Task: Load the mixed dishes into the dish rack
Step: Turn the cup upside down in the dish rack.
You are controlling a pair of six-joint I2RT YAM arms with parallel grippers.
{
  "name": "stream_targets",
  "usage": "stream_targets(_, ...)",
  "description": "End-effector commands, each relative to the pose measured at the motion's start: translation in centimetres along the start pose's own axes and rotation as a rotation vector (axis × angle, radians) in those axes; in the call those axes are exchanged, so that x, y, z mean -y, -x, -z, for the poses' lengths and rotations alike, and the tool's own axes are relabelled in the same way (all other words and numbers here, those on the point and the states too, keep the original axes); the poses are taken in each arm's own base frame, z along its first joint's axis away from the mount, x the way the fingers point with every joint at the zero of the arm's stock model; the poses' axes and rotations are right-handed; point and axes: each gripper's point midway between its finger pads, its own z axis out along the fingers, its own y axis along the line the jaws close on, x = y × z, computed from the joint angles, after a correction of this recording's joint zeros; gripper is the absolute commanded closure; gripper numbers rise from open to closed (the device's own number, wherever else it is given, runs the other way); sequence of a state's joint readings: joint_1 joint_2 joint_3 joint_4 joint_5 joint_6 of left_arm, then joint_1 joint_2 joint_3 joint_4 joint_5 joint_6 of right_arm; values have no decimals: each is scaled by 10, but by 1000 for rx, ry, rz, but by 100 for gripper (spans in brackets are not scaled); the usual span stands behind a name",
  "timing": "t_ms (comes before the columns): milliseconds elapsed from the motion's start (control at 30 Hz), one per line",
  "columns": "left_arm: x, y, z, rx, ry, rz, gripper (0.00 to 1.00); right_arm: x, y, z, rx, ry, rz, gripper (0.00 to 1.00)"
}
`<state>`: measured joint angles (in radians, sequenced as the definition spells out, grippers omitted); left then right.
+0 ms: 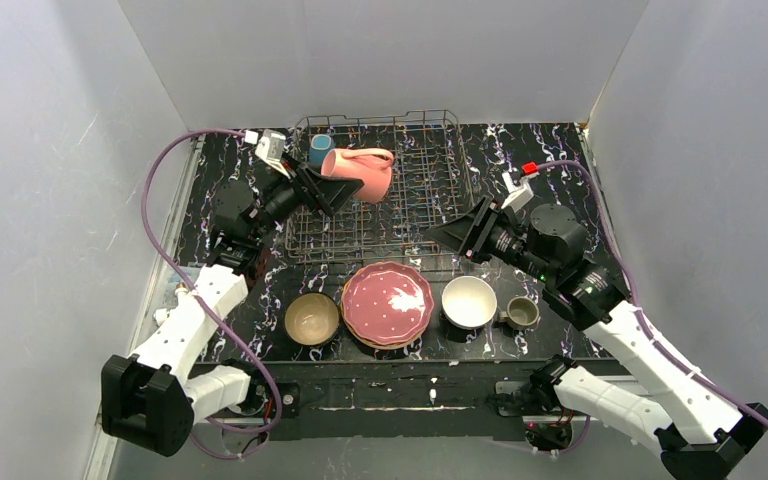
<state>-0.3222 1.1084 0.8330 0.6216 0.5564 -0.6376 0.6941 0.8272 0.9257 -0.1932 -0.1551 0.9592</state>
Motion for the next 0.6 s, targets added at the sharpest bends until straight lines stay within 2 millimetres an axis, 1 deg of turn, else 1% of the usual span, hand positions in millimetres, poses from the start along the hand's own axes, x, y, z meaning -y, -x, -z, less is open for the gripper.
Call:
stream_targets(0,-1,39,-4,87,16,-154,100,-11,16,10,39,-5,114,51)
stream_targets(133,-24,34,-8,58,83,-194,100,-1,19,15,53,-57,168,51)
stream_targets(167,-33,31,-9,48,112,-205,100,1,20,16,57,-69,181,51)
stream_targets(233,-54,25,-12,16,172,-241,100,7,20,19,54,-102,214,51)
stream_targets(267,-70,21,-13,-5,212,-267,100,9,22,21,53,-118,239,51)
stream_targets(333,-90,16,-15,-29,262,-286,100,13,25,23,59,-144,270,50)
stream_targets(367,-104,11,-16,-52,287,-300,100,15,26,24,60,-158,289,50)
stream_targets(400,-112,8,-17,-66,304,-305,100,15,26,25,58,-158,302,50)
stream_targets(467,-138,0,-17,-101,364,-339,100,23,30,26,67,-196,337,50)
stream_targets(533,-156,-7,-18,-130,405,-362,100,26,29,25,61,-207,354,49)
stream_targets(567,-162,-8,-18,-140,417,-375,100,28,29,25,59,-213,357,49)
